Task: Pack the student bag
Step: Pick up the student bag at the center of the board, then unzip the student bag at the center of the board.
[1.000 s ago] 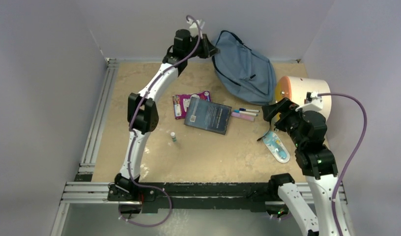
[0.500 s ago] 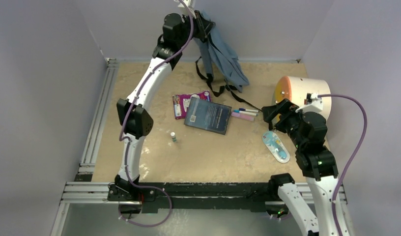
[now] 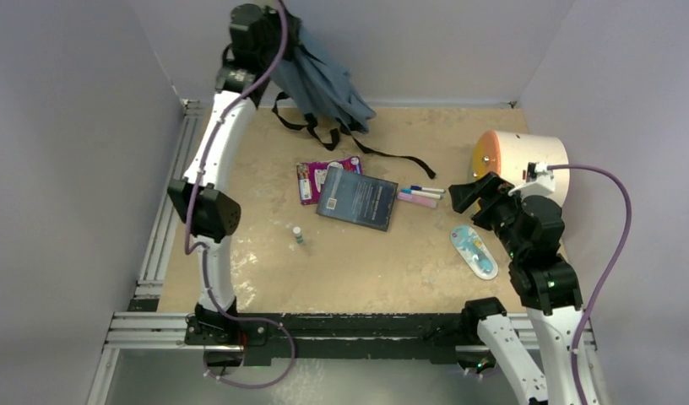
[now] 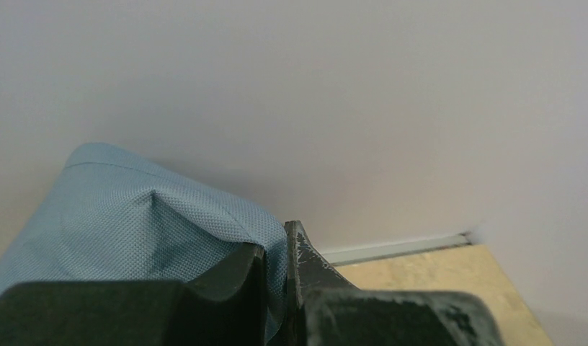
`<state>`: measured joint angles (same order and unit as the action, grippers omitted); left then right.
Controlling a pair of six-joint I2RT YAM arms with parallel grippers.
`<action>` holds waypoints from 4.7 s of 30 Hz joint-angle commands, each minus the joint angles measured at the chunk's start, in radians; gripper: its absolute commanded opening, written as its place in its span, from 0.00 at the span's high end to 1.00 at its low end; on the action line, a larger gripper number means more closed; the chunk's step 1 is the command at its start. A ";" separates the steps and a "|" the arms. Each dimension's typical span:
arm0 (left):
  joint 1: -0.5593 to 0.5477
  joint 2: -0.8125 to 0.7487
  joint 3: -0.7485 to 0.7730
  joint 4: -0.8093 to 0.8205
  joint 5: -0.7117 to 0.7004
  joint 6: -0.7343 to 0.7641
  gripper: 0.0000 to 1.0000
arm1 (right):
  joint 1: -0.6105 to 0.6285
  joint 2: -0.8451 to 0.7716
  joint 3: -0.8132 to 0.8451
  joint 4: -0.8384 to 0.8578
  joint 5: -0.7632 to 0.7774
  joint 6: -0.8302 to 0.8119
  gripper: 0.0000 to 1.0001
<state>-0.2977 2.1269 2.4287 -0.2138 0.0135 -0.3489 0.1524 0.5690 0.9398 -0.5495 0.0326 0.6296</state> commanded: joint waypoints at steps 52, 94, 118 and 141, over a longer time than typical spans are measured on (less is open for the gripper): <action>0.010 -0.861 -0.853 -0.554 0.184 0.828 1.00 | 0.009 0.094 -0.146 0.393 -0.569 -0.034 0.14; -0.026 -0.918 -0.864 -0.343 0.151 0.978 1.00 | 0.742 0.587 -0.162 1.014 -0.010 0.067 0.16; -0.026 -1.176 -1.164 -0.278 0.399 0.948 1.00 | 0.486 0.996 0.224 1.063 -0.161 0.071 0.23; -0.035 -1.204 -1.185 -0.326 0.481 0.976 1.00 | 0.299 1.389 0.616 1.224 -0.632 -0.068 0.37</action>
<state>-0.3233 0.9409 1.2449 -0.5766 0.4374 0.6144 0.4404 1.9579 1.4811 0.5758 -0.4885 0.5587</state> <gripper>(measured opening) 0.062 0.616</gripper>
